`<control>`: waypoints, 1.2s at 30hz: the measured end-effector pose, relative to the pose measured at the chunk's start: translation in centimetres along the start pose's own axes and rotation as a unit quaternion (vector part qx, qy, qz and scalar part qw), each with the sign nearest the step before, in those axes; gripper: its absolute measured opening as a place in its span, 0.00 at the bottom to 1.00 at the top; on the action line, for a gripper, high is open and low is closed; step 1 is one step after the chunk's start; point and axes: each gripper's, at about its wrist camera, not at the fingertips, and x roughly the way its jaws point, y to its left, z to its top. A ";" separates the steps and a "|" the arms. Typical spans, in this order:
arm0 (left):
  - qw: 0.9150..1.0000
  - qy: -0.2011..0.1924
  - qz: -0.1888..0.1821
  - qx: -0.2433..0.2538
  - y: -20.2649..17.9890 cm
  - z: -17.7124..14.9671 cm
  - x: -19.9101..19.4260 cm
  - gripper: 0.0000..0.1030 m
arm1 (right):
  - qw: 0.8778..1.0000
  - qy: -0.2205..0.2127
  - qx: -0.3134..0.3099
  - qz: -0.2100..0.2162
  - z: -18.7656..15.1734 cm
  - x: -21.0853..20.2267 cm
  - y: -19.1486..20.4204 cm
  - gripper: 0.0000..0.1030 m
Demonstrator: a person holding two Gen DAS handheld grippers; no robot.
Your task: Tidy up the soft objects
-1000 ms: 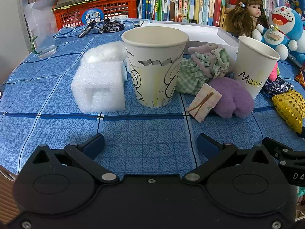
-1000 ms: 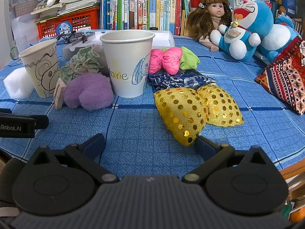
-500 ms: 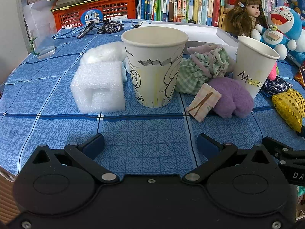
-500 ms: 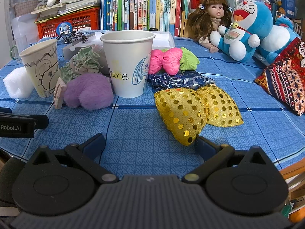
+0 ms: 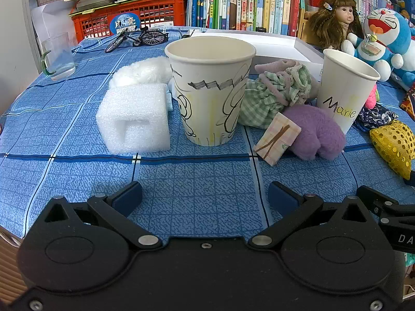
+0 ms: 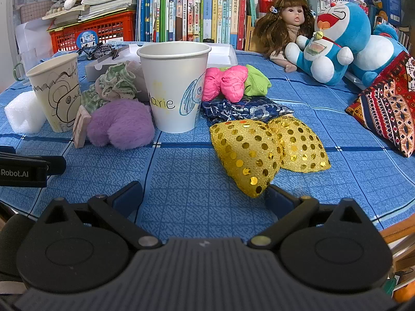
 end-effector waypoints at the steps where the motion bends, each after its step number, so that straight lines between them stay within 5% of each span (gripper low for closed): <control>1: 1.000 0.000 0.000 0.000 0.0 0.0 0.0 1.00 | 1.000 0.000 0.000 0.000 0.0 0.0 0.0 1.00; 36: 1.000 -0.002 0.000 0.000 0.1 0.2 -0.2 1.00 | 1.000 -0.002 -0.001 0.000 0.0 -0.1 0.0 1.00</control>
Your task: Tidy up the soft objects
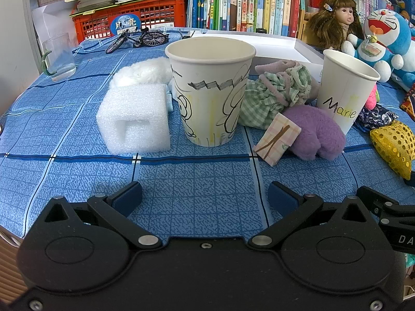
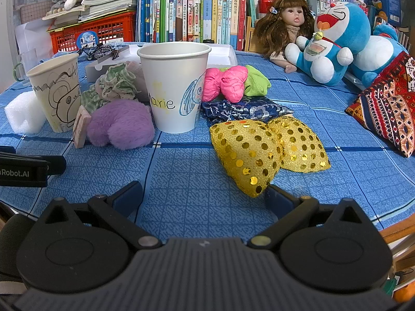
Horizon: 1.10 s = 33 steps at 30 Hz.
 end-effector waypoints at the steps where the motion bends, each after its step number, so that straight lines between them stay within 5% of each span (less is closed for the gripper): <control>1: 1.000 0.000 0.000 0.000 0.0 0.0 0.0 1.00 | 1.000 0.000 0.000 0.000 0.0 0.0 0.0 1.00; 22: 1.000 -0.016 -0.015 0.008 0.6 -0.2 0.0 1.00 | 0.999 -0.018 0.002 0.039 -0.1 -0.4 -1.0 1.00; 26: 0.999 -0.024 -0.040 -0.004 1.0 0.1 -0.7 0.90 | 0.996 -0.051 0.009 0.067 -0.4 -2.0 -2.0 1.00; 33: 0.994 -0.061 -0.089 0.013 -0.1 1.2 -2.2 0.69 | 0.993 -0.105 0.013 0.041 0.1 -3.4 -3.7 0.94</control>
